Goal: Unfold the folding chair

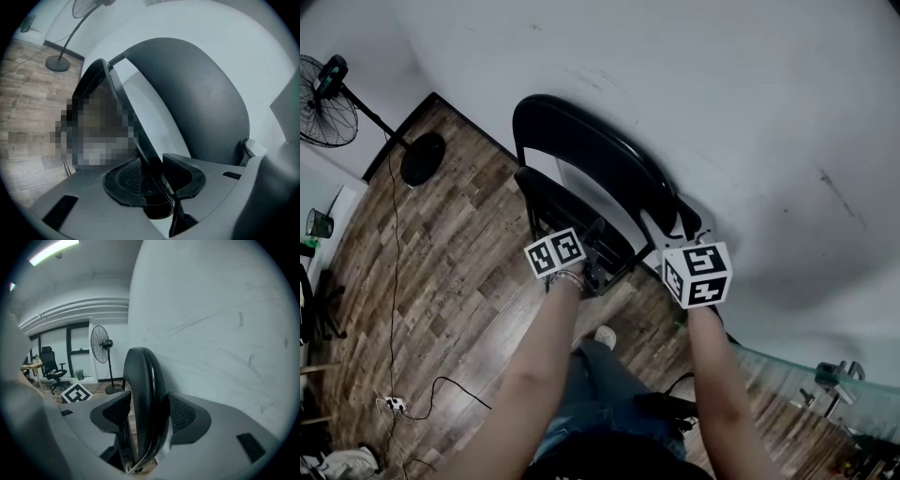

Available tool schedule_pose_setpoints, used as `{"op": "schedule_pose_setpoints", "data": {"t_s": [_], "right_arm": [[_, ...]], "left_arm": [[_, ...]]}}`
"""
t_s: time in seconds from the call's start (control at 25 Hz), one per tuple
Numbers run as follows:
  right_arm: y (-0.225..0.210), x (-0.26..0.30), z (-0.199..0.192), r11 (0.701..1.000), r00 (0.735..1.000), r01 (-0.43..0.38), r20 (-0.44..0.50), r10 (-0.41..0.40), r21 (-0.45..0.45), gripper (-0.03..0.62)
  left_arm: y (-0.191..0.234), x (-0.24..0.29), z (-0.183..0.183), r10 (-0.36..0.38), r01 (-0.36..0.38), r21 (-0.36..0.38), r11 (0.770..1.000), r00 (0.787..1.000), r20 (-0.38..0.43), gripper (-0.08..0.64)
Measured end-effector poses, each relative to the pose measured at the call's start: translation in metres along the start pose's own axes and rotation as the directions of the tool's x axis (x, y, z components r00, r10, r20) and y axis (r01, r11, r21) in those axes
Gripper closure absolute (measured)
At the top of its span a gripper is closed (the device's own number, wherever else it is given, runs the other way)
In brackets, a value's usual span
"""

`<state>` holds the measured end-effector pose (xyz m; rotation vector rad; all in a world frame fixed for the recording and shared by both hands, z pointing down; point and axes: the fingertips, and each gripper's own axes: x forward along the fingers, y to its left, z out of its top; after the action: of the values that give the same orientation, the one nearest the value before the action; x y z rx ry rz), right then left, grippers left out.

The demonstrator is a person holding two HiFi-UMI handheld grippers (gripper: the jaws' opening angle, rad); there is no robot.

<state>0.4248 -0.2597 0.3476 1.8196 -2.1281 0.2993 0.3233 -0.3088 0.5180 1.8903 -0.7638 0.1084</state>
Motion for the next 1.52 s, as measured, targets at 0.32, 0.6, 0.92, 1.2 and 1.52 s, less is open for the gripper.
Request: {"op": "schedule_pose_setpoints", "data": {"t_s": [0.32,0.6,0.92,1.2,1.52], "right_arm": [[0.035,0.005,0.035,0.994,0.998,-0.019,0.056,0.026,-0.111,0.339],[0.072,0.006,0.068,0.976,0.998,0.004,0.069,0.011,-0.216,0.364],[0.113,-0.002,0.071,0.944,1.000,-0.003,-0.006,0.001,-0.329,0.395],[0.136,-0.013,0.067,0.940,0.999,0.017,-0.022,-0.026,-0.342,0.397],[0.163,-0.023,0.064,0.956,1.000,0.004,0.000,-0.004,-0.292,0.404]], "left_arm": [[0.007,-0.026,-0.007,-0.006,0.006,-0.001,1.000,1.000,-0.009,0.437],[0.016,-0.053,-0.014,-0.002,0.002,-0.001,1.000,0.999,-0.034,0.428],[0.026,-0.084,-0.021,-0.007,0.005,-0.020,1.000,0.998,-0.058,0.423],[0.041,-0.119,-0.034,-0.014,0.011,-0.040,0.999,0.997,-0.072,0.417],[0.053,-0.147,-0.040,-0.044,0.040,-0.063,0.997,0.998,-0.052,0.419]]}}
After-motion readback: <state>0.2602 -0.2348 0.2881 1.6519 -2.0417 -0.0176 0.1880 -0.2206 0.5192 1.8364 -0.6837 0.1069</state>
